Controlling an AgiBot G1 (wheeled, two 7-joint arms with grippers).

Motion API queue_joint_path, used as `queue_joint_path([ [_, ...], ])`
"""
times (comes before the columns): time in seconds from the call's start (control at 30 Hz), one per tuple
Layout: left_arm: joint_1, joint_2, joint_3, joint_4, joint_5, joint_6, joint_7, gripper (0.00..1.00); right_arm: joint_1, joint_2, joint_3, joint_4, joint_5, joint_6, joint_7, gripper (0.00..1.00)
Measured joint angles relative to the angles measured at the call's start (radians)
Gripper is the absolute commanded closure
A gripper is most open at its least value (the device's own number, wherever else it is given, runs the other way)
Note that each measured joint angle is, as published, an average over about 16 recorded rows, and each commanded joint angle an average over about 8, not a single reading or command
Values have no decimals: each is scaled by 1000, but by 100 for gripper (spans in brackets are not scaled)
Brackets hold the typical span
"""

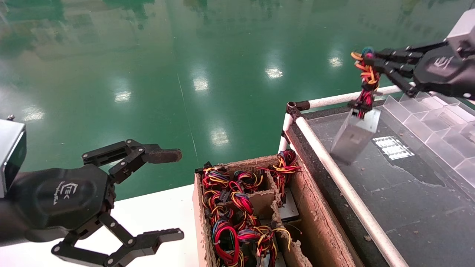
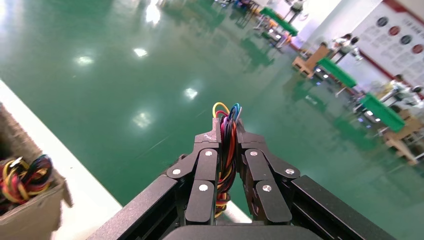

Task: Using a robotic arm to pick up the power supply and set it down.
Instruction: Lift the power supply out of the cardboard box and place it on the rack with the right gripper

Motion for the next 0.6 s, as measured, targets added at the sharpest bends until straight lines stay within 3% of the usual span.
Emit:
queue_joint_path([
  [0.3,0,0,0,0,0,0,0,0,26,-63,-15,-96,-18,3,-46,100],
  [0.6,0,0,0,0,0,0,0,0,42,-149,-14,-158,-17,63,-86,100],
])
